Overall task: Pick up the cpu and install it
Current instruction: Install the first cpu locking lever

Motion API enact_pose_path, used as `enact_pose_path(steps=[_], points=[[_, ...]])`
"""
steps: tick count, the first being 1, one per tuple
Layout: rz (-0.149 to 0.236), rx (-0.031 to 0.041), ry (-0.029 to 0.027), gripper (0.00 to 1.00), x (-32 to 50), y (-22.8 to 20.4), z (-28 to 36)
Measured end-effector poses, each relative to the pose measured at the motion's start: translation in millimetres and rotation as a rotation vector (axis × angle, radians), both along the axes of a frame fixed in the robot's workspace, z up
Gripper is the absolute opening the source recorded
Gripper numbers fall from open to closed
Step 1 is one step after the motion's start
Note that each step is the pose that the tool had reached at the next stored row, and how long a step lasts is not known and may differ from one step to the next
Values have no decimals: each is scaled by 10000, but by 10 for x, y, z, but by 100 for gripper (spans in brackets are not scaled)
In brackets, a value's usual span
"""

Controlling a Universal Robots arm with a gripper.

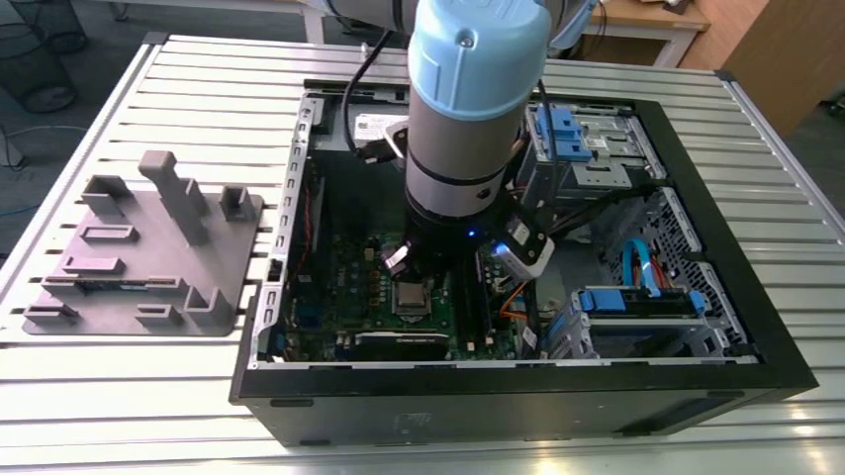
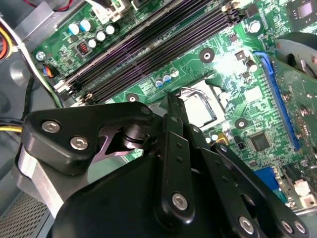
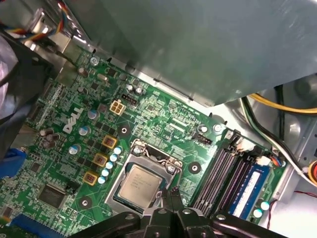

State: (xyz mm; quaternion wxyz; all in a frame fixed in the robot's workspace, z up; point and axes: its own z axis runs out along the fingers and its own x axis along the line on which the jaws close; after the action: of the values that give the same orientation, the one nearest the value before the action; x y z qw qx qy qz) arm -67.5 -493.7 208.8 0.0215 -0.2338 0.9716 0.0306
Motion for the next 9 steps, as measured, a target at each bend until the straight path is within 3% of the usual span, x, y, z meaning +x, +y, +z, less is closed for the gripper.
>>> enact_pose_path(steps=[4, 9], points=[[0, 0, 0, 11, 0, -15, -49], [0, 1, 0, 11, 0, -16, -61]])
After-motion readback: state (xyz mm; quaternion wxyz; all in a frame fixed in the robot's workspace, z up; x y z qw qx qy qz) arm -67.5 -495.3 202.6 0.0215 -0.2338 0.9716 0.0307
